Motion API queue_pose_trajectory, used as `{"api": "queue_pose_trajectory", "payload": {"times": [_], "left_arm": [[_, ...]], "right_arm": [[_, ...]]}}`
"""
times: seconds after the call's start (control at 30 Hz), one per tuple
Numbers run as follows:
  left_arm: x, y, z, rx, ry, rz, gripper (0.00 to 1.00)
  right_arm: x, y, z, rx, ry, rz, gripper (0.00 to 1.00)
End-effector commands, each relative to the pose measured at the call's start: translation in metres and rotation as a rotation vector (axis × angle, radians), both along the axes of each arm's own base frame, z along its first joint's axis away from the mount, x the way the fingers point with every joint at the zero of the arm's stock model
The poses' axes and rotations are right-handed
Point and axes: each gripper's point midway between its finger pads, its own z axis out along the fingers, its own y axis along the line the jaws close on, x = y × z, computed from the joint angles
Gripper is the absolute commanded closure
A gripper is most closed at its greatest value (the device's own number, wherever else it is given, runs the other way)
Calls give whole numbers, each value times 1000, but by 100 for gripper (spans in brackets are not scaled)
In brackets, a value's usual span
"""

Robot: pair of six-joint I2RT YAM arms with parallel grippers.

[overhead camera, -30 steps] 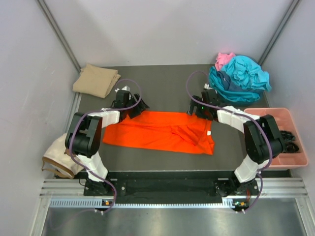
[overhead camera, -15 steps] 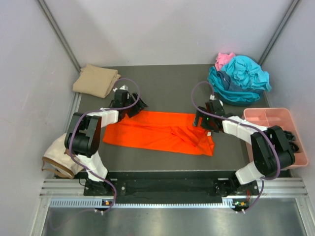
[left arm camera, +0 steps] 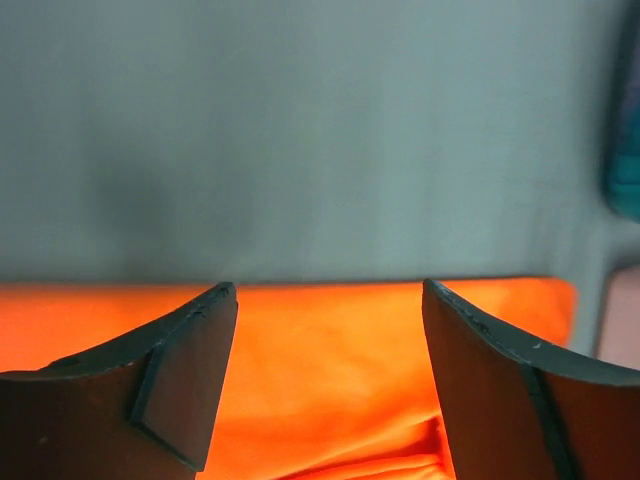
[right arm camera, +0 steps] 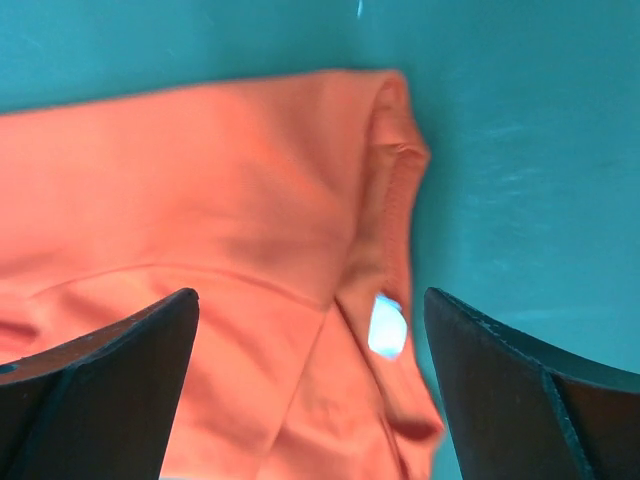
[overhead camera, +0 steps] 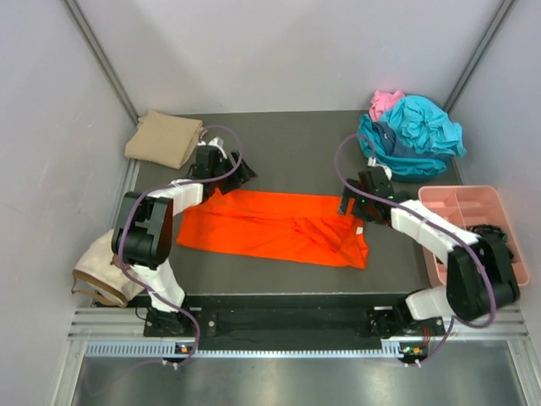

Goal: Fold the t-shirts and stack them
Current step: Rotate the tshirt 90 degrees

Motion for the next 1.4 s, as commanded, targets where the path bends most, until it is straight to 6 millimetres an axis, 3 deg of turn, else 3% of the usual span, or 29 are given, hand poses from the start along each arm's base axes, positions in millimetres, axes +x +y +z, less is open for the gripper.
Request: {"api": "queue_pose_trajectory", "payload": {"times": [0.0,0.03,0.1,0.17,0.2,0.23,0.3,0.33,0.43,0.57,0.87,1.13,1.37], "left_arm": [[33,-36,66,-7,-211,-187,19],[33,-43,60,16,-211,-233,18],[39,-68,73,24,-268,-317,14],[35,-97,57,53,-279,-427,13],[41,-109,64,59,-307,-459,13],[42,-119,44,81,-290,-504,13],[33,-151,40,75,-295,-595,13],[24,-168,25,85,-289,-656,13],[6,-200,11,85,-297,-759,11],[-9,-221,-2,82,-298,-819,1],[-26,-253,-18,76,-299,-910,1],[-48,-285,-62,238,-273,-1045,1],[-64,-286,-83,359,-265,-1100,5]], "right_arm": [[9,-18,91,-25,-214,-40,6],[7,-20,102,-26,-236,-40,6],[-4,-28,113,-44,-244,-44,6],[-13,-33,130,-38,-283,-48,5],[-20,-36,130,-42,-273,-50,5],[-24,-37,135,-34,-289,-52,5],[-32,-39,135,-28,-280,-53,5],[-36,-40,134,-24,-283,-55,5],[-44,-42,128,-19,-268,-63,5],[-52,-43,122,0,-261,-73,4],[-62,-44,116,15,-249,-74,4],[-62,-40,122,43,-265,-69,4],[-62,-38,120,51,-260,-63,3]]}}
